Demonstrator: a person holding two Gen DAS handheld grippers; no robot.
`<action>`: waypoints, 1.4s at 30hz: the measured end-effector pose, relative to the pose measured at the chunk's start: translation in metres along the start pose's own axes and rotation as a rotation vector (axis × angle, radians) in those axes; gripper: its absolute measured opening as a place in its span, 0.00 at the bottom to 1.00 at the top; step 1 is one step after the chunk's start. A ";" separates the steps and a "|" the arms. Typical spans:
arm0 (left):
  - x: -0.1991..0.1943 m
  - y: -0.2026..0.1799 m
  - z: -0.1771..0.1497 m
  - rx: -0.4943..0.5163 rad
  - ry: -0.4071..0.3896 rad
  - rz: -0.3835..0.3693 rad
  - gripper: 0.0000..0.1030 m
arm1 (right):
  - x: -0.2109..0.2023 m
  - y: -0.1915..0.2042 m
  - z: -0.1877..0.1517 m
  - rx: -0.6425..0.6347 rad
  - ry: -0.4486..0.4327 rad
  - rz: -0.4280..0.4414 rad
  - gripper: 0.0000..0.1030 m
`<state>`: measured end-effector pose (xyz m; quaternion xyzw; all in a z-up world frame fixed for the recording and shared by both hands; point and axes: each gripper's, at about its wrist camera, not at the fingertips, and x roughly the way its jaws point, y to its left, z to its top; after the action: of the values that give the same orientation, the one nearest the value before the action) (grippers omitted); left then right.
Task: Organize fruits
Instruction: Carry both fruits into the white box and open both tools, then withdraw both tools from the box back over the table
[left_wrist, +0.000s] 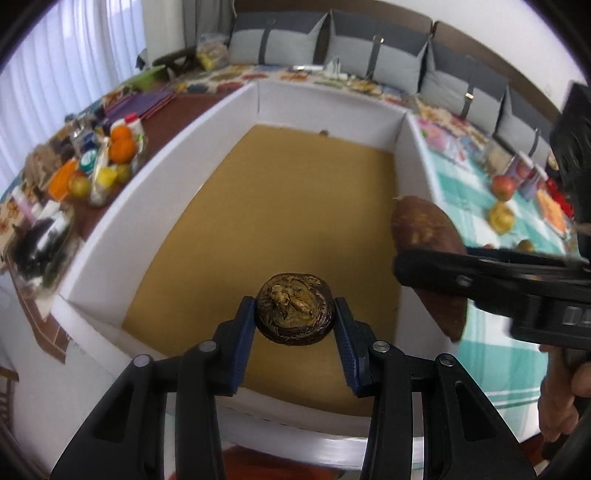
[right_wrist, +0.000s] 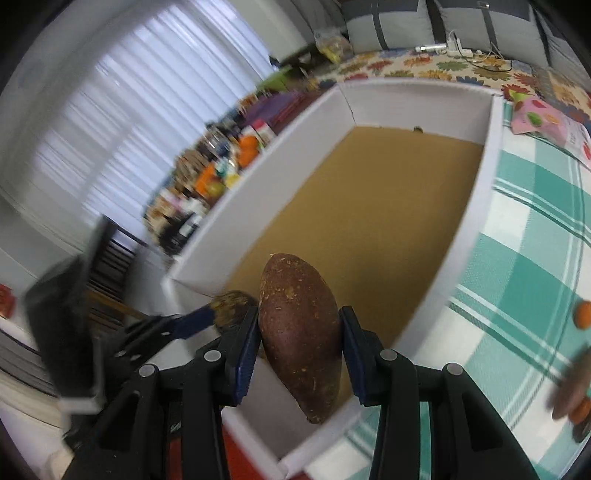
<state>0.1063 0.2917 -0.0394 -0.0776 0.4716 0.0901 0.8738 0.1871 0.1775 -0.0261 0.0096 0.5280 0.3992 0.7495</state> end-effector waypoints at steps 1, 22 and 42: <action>0.001 0.004 -0.001 0.000 0.004 0.000 0.42 | 0.007 0.000 0.001 -0.009 0.008 -0.023 0.41; 0.018 -0.118 0.009 0.263 -0.080 -0.085 0.81 | -0.174 -0.108 -0.133 -0.071 -0.209 -0.358 0.76; -0.022 -0.151 -0.045 0.326 -0.170 0.081 0.81 | -0.221 -0.217 -0.305 0.239 -0.290 -0.753 1.00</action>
<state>0.0931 0.1329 -0.0378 0.0921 0.4070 0.0540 0.9072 0.0437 -0.2291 -0.0828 -0.0411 0.4263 0.0278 0.9032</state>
